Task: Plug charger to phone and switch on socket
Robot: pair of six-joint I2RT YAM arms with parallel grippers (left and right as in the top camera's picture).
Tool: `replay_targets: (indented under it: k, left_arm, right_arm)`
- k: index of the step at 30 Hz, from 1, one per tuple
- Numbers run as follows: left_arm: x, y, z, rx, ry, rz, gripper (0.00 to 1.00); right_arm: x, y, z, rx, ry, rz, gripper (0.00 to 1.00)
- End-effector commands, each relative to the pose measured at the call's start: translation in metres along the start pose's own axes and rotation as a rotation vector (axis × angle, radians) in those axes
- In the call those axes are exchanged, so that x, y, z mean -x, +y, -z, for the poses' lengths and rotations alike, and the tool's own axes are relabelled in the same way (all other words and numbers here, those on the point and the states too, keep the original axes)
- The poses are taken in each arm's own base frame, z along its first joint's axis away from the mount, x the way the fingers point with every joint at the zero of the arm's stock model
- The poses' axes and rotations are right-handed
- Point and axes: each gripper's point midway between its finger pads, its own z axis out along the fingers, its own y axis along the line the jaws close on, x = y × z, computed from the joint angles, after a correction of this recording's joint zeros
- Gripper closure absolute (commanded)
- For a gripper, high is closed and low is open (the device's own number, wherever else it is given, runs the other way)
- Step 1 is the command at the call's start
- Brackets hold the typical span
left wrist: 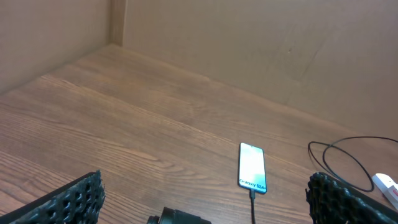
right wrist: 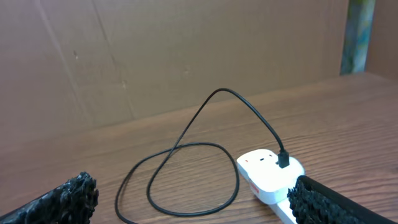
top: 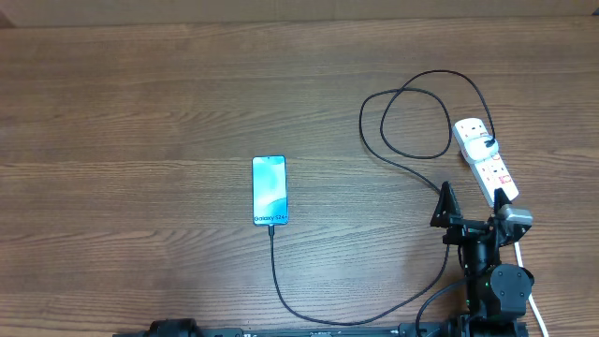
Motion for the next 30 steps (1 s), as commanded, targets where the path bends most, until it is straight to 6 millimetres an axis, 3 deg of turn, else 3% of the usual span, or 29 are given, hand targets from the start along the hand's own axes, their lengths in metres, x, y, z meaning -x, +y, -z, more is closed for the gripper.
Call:
replay_targets:
  k: [1, 8, 30]
  left_arm:
    - [0.0002, 0.0023, 0.0037, 0.002, -0.022, -0.014, 0.0]
    - [0.0002, 0.0023, 0.0037, 0.002, -0.022, -0.014, 0.0]
    - [0.0002, 0.0023, 0.0037, 0.002, -0.022, -0.014, 0.0]
  right_arm:
    - [-0.0019, 0.0, 0.0001, 0.002, -0.004, 0.055, 0.0]
    - [-0.002, 0.0001, 0.0001, 0.003, -0.004, 0.135, 0.0]
    - [-0.0019, 0.0006, 0.0001, 0.005, -0.004, 0.134, 0.0]
